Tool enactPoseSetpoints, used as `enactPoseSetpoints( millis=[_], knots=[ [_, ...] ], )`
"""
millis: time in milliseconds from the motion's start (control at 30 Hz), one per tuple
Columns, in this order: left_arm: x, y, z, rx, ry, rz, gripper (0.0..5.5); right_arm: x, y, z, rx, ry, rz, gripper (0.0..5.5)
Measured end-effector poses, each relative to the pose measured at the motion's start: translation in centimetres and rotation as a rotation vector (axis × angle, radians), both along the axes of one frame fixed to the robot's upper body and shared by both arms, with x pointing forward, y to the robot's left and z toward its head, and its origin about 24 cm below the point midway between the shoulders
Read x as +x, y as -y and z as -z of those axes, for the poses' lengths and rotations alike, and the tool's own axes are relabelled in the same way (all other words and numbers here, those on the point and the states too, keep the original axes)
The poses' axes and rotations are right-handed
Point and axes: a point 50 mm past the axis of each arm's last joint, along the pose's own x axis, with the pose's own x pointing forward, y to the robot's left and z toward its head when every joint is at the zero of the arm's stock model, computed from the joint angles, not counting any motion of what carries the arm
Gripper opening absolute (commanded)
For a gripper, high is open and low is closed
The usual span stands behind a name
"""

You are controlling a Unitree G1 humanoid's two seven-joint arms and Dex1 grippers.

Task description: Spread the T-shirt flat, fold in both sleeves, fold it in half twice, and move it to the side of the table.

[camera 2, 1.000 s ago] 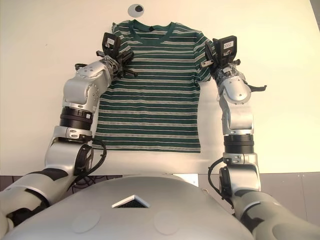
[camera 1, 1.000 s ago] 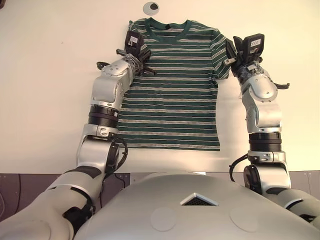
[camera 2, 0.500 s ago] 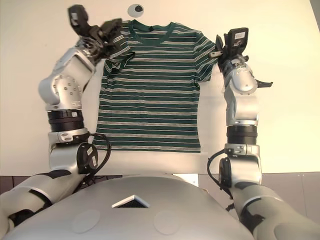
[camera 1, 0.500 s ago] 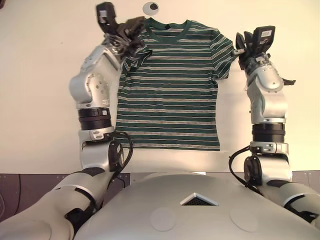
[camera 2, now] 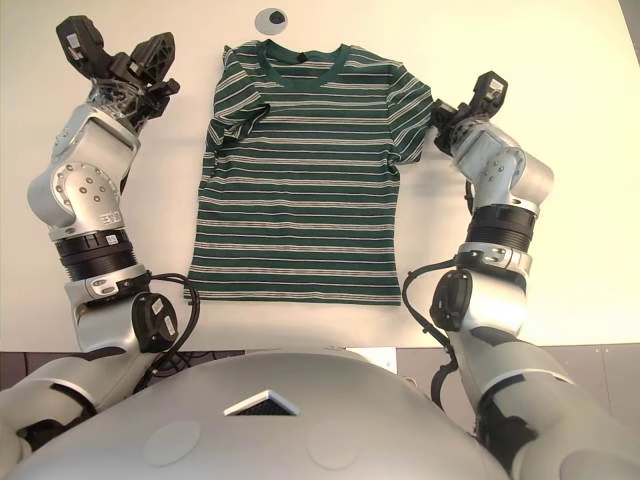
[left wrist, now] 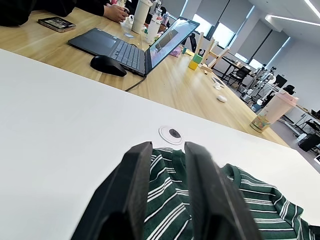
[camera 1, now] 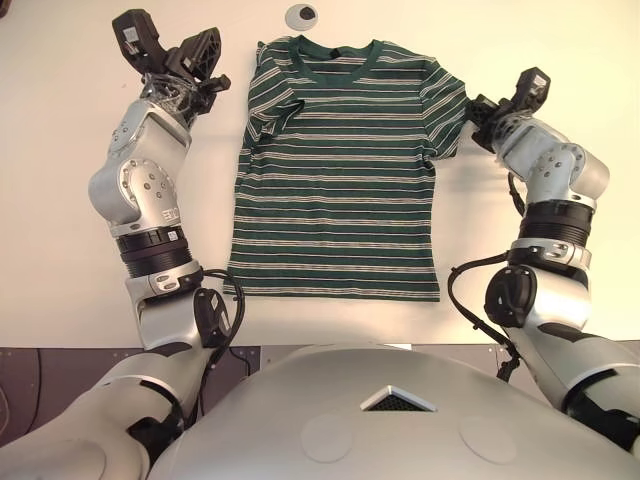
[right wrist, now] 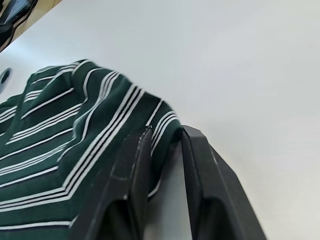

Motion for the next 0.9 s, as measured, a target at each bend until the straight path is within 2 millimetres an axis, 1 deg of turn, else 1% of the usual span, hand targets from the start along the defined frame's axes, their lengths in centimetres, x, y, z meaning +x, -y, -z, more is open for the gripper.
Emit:
enactPoseSetpoints(
  millis=[100,233,333,533,600,633,700,767,833,900],
  knots=[
    [0.0,0.0,0.0,-0.002,0.001,0.002,1.14,0.0,-0.1,0.0,0.005,-0.005,-0.007,1.04],
    [0.0,0.0,0.0,-0.006,0.001,0.004,1.18,0.2,-0.4,0.1,-0.003,-0.003,-0.019,0.53],
    [0.0,0.1,0.0,-0.006,0.001,0.005,1.18,0.3,-0.6,0.2,-0.016,0.001,-0.029,0.03],
    [0.1,0.1,0.0,-0.008,-0.002,0.006,1.18,0.5,-0.5,0.4,-0.036,0.012,-0.019,0.03],
    [0.1,0.1,0.1,-0.008,-0.004,0.005,1.18,0.5,-0.2,0.4,-0.078,0.013,-0.013,0.03],
    [0.1,0.1,0.1,-0.008,-0.004,0.005,1.18,0.6,0.1,0.4,-0.119,0.018,-0.011,0.03],
    [0.1,0.0,0.0,-0.007,-0.004,0.004,1.18,0.6,1.4,0.2,-0.197,0.017,0.004,0.03],
    [0.1,0.0,0.0,-0.006,-0.004,0.004,1.18,0.7,2.1,-0.1,-0.274,0.030,-0.009,0.03],
    [0.1,0.1,0.0,-0.007,-0.003,0.005,1.18,1.1,1.6,-0.4,-0.322,0.060,-0.050,0.03],
    [0.1,0.1,0.0,-0.007,-0.002,0.005,1.18,1.4,0.6,-0.8,-0.376,0.092,-0.118,0.03]
  ],
)
